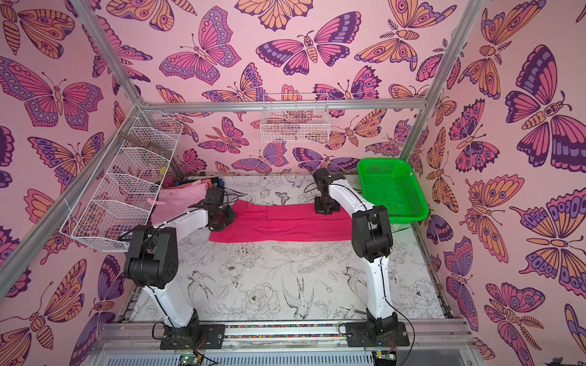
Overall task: Fold and stack t-shirts
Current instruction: Fold the T-shirt, then adjust the T-shirt at the center of the board.
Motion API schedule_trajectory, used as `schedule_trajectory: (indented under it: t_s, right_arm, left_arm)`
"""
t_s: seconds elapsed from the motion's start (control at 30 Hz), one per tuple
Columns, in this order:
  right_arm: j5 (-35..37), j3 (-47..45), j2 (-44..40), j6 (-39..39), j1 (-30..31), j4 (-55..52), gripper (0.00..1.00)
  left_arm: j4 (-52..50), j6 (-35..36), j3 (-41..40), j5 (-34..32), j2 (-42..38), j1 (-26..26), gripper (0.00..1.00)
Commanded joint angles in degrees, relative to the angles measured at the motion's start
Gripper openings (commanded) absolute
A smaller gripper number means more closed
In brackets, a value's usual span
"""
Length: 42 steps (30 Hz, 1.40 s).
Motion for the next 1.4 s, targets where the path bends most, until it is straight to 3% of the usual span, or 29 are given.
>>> schedule_trajectory:
  t_s: [0.0,0.33,0.7,1.13,1.37]
  right_arm:
    - [1.91,3.77,2.90,1.35,-0.41,-4.25,0.00]
    - [3.45,3.71,6.22,3.40,-4.52,-5.41,0.00]
    - [4.06,11.18,13.80,3.42,-6.67,-11.00,0.00]
    - [3.16,2.63,11.60,2.91,-6.94,-9.57,0.00]
    - [1.60,-6.58,7.45,2.87,-6.81,-7.28,0.00]
  left_arm:
    - [0.41,-0.98,0.58,-1.38,2.88,-0.39,0.00]
    - [0.28,-2.03,1.74,-1.19,7.32,-0.55,0.00]
    - [-1.15,-2.74,2.46,-2.00,9.22,-0.40,0.00]
    - [-4.12,-3.97,6.73,-3.12,12.63,-0.29,0.00]
    - [-5.02,-4.50,7.05,-3.32,13.41,-0.26,0.00]
